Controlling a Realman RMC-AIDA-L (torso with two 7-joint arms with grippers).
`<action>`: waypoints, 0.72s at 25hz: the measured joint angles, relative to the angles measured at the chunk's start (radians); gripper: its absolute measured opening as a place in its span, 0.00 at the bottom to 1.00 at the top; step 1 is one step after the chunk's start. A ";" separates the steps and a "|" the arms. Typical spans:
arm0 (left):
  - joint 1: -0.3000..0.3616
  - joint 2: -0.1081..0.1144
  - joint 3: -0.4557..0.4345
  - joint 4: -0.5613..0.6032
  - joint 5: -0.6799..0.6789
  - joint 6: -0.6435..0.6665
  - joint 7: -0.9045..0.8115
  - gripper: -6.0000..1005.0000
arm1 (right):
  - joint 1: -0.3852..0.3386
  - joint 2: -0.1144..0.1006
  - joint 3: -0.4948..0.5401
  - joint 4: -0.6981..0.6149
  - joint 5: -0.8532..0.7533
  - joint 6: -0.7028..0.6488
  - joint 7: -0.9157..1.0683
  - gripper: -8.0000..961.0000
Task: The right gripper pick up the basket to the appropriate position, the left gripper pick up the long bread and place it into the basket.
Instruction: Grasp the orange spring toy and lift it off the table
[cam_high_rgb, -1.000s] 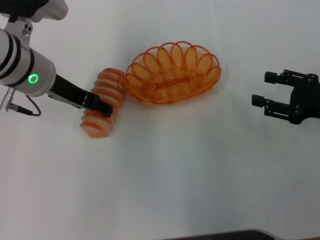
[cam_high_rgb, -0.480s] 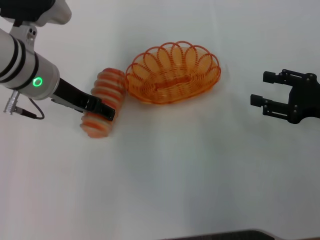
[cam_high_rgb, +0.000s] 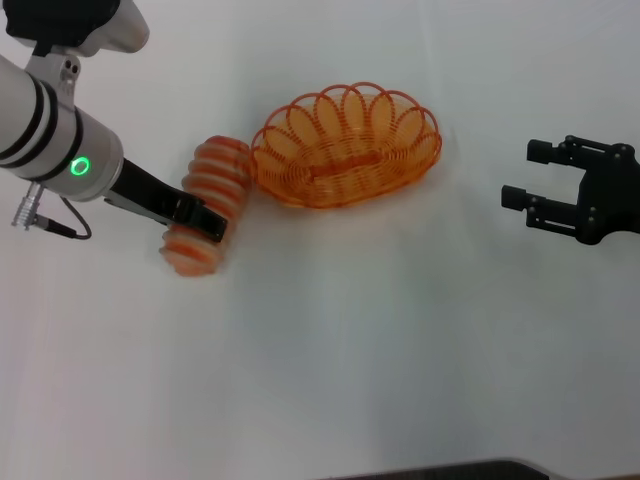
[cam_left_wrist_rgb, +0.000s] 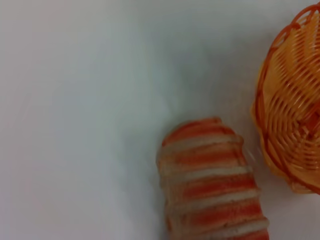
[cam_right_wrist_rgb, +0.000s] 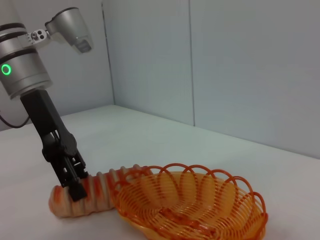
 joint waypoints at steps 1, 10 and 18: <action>0.002 0.000 -0.001 0.000 0.000 0.000 0.000 0.79 | 0.000 0.000 0.000 0.000 0.001 0.001 0.000 0.75; 0.009 0.003 -0.006 0.007 -0.003 0.002 0.003 0.60 | 0.001 0.001 0.002 0.000 0.005 0.002 0.000 0.75; 0.002 0.006 -0.037 0.035 -0.001 0.003 0.003 0.53 | 0.002 0.002 0.006 0.000 0.007 0.002 0.012 0.75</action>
